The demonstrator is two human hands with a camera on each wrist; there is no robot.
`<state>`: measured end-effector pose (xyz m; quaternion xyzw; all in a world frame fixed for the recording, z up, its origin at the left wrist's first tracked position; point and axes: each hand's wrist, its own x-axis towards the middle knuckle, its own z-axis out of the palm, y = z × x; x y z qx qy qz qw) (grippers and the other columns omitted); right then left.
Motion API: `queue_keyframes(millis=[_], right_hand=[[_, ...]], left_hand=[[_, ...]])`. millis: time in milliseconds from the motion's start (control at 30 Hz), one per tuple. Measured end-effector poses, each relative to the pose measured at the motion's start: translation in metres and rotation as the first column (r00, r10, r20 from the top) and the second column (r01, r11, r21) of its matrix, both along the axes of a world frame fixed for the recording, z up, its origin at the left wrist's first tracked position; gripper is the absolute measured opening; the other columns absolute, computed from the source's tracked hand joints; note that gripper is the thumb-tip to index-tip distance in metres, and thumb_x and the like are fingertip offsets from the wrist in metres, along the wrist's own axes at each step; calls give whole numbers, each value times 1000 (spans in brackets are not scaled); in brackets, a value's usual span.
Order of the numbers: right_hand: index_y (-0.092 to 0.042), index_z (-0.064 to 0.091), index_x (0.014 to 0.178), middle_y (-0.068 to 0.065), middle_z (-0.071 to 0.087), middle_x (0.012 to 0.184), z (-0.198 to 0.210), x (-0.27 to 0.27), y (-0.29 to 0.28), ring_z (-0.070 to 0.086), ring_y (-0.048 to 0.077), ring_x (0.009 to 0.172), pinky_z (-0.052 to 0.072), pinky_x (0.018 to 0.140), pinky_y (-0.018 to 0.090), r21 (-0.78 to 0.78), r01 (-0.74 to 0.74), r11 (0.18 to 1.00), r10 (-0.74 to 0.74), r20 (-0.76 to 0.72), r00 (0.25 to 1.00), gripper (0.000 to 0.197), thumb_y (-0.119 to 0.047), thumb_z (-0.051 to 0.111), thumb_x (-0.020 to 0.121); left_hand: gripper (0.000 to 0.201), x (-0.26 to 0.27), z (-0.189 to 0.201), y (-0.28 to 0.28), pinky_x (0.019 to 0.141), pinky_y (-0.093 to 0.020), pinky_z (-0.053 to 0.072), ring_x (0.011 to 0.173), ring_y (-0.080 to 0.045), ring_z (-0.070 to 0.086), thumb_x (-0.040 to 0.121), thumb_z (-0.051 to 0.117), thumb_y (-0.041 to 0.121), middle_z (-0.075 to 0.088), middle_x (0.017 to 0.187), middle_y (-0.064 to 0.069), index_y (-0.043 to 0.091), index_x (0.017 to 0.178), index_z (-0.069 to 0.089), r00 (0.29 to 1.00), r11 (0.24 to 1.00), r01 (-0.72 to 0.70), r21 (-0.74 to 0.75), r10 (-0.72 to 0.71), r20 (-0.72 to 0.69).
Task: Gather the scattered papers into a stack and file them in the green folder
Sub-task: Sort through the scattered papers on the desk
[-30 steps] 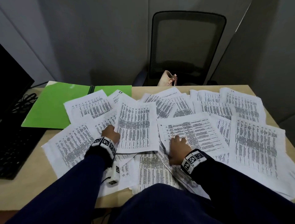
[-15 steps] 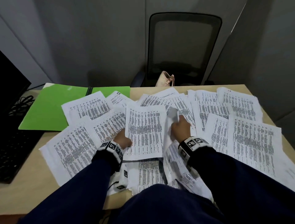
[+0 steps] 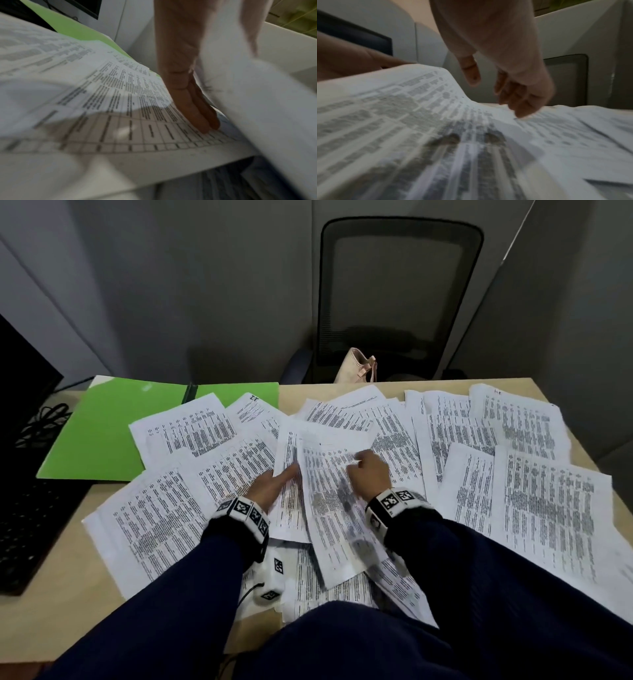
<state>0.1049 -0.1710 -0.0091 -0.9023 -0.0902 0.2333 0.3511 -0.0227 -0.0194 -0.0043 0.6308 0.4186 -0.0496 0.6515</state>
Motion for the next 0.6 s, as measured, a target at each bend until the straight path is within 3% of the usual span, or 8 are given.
queue_keyframes(millis=[67,133,233,333,400,467,533,600], right_hand=[[-12,36,136,14,39,139,-6,16,-14,38,34,128,36,106,48,-242,42,969,-40,14,999,58,-26,57,84],[-6,21,144,20,24,148,-11,24,-26,25,38,136,28,110,47,-380,31,925,-64,-75,995,75,-31,58,84],[-6,17,145,19,18,150,-22,24,-32,21,39,138,26,111,48,-454,7,891,-77,-136,988,86,-41,61,80],[-6,19,144,20,23,147,-34,21,-26,31,40,134,33,109,49,-374,-58,926,-37,-241,970,90,-40,65,74],[-3,21,142,21,32,144,-38,17,-22,40,38,130,38,106,45,-270,-88,959,4,-295,956,89,-31,68,72],[-3,27,137,18,45,135,-41,13,-17,49,35,121,44,101,42,-214,-100,972,28,-318,948,82,-21,70,69],[-1,39,127,17,58,116,-43,8,-17,59,31,103,50,89,37,-154,-74,985,18,-338,941,71,-9,66,62],[8,59,99,15,64,83,-45,4,-16,60,23,74,50,72,34,-84,-61,995,32,-305,952,39,-1,59,61]], left_hand=[[81,5,3,-2,116,-48,27,133,-24,45,79,52,68,46,146,-1,19,142,44,997,985,-70,-160,76,33],[68,11,2,-4,114,-49,31,131,-29,48,87,47,62,49,144,-7,21,142,45,981,944,-166,-284,187,47],[102,17,-1,-8,115,-52,24,140,-26,34,68,60,76,33,153,-2,21,148,30,993,988,-114,-103,114,-12],[95,20,-8,-8,106,-49,41,125,-29,49,69,77,45,43,144,-9,15,145,28,997,998,-41,38,44,-71],[74,19,-6,-11,91,-42,52,105,-28,57,80,71,14,50,133,-15,9,141,30,995,995,17,102,-6,-103],[67,17,-9,-10,81,-38,54,93,-26,57,84,61,-1,51,129,-16,9,143,30,984,979,78,187,-46,-170],[68,11,-9,-5,78,-37,55,86,-23,58,85,58,-3,51,130,-16,10,145,30,981,975,77,211,-37,-191],[64,3,-9,2,71,-34,56,79,-20,58,85,60,-1,53,127,-19,6,143,35,983,974,62,217,-22,-182]])
